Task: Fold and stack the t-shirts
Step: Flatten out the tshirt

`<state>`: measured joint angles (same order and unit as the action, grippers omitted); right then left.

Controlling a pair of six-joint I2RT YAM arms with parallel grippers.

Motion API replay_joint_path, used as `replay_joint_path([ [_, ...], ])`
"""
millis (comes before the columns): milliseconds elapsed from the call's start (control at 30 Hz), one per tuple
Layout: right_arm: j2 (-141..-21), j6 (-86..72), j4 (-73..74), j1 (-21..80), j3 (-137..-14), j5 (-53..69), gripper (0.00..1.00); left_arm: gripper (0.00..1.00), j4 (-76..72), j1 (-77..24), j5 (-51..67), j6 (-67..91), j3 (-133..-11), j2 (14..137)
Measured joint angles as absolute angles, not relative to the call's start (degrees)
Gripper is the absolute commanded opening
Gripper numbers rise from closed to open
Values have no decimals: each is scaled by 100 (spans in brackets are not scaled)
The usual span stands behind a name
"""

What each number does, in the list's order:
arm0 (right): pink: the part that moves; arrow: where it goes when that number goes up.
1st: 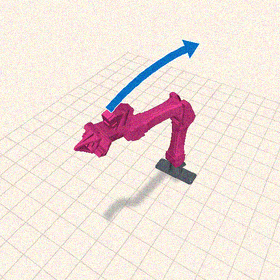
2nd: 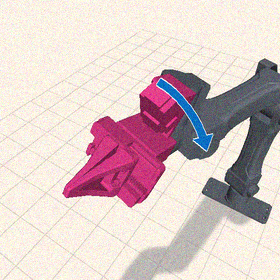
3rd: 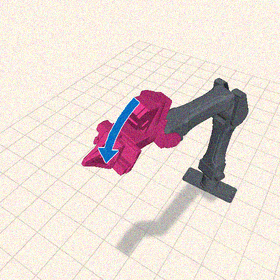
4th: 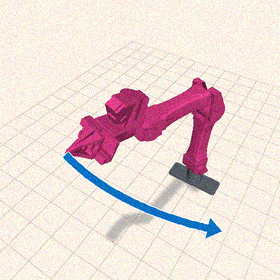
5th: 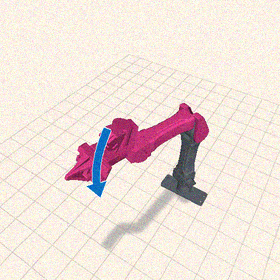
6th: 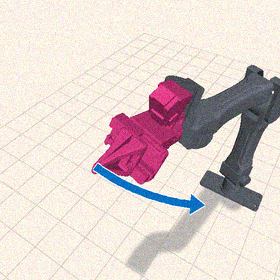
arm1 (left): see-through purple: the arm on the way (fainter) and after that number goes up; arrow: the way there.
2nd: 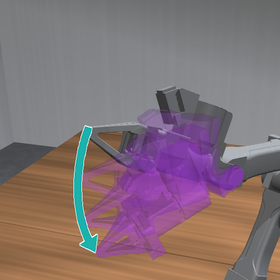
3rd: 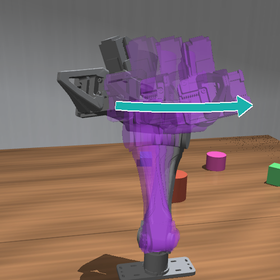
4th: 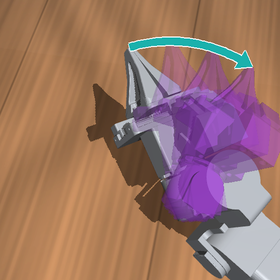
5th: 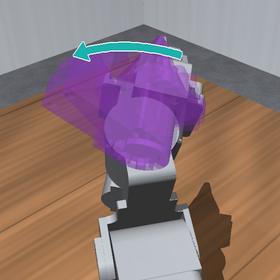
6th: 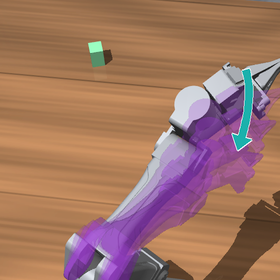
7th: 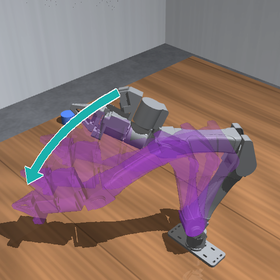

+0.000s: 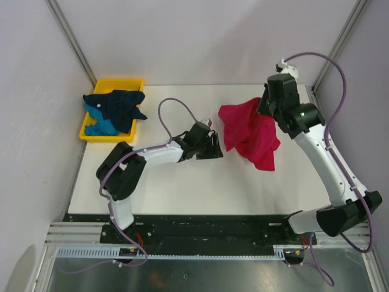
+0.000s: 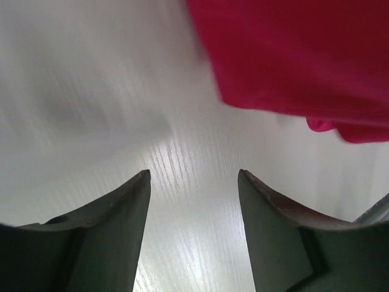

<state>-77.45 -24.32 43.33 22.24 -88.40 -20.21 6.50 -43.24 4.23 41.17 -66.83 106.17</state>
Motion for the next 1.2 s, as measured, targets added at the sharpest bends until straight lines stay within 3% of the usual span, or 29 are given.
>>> replay_joint_path([
  [133, -8254, -2416, 4777, 2864, -10248, -2307, 0, 66, 408, -4289, 401, 4270, -6248, 10285],
  [300, -9472, -2344, 5476, 3957, -13002, -2840, 0, 69, 429, -4128, 82, 4576, -5192, 9059],
  [433, -10033, -2257, 5712, 4344, -14313, -3114, 0, 69, 405, -4029, -198, 4676, -4768, 8184],
  [567, -10022, -2222, 5804, 4156, -14400, -3288, 0, 69, 349, -4027, -261, 4711, -4615, 7948],
  [700, -9747, -2248, 5793, 3306, -13775, -3120, 0, 68, 298, -4053, -217, 4700, -4567, 8154],
  [867, -9443, -2290, 5798, 2351, -13004, -2847, 0, 66, -126, -4401, -19, 4648, -4659, 8910],
  [1200, -9389, -2285, 5612, 2001, -12798, -2464, 0, 66, -967, -5389, 346, 4764, -6125, 10884],
])
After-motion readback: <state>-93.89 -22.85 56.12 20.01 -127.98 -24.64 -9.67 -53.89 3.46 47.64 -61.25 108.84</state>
